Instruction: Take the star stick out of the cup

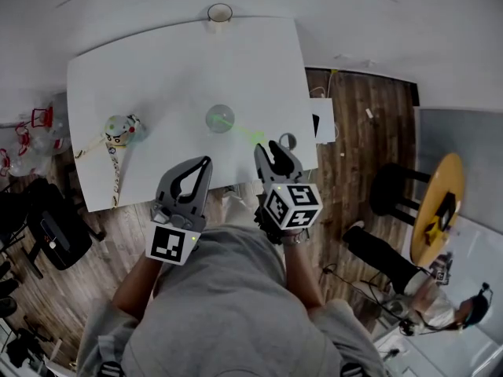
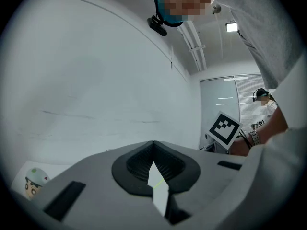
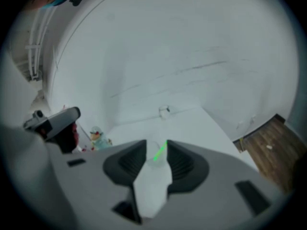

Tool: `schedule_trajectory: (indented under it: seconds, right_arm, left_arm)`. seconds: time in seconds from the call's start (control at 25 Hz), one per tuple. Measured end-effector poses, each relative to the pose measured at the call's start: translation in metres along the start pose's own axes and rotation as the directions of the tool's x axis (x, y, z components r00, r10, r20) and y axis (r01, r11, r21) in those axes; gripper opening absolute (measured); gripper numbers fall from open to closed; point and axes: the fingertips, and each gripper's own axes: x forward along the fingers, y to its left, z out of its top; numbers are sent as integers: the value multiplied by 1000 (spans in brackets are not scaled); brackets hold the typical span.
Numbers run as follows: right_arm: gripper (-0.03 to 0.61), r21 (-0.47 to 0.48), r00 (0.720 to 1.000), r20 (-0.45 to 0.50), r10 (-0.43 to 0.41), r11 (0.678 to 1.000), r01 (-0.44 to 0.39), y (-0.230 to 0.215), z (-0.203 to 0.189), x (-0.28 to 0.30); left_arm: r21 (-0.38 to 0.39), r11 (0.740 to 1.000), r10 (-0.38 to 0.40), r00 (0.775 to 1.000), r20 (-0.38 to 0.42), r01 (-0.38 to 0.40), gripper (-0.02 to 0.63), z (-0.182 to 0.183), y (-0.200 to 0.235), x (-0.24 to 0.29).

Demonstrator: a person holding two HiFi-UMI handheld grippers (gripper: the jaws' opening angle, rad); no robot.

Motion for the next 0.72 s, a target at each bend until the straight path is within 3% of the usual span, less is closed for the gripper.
schedule_trajectory:
  seconds: [0.28, 0.72]
  right_arm:
    - [141, 57, 999, -37, -37, 998, 39, -6, -12, 18]
    - [120, 122, 995, -45, -93, 988, 98, -8, -15, 34]
  left_arm:
    - [25, 998, -50, 999, -17, 51, 31, -3, 12, 10]
    - [24, 997, -69, 997, -45, 70, 31, -12, 34, 10]
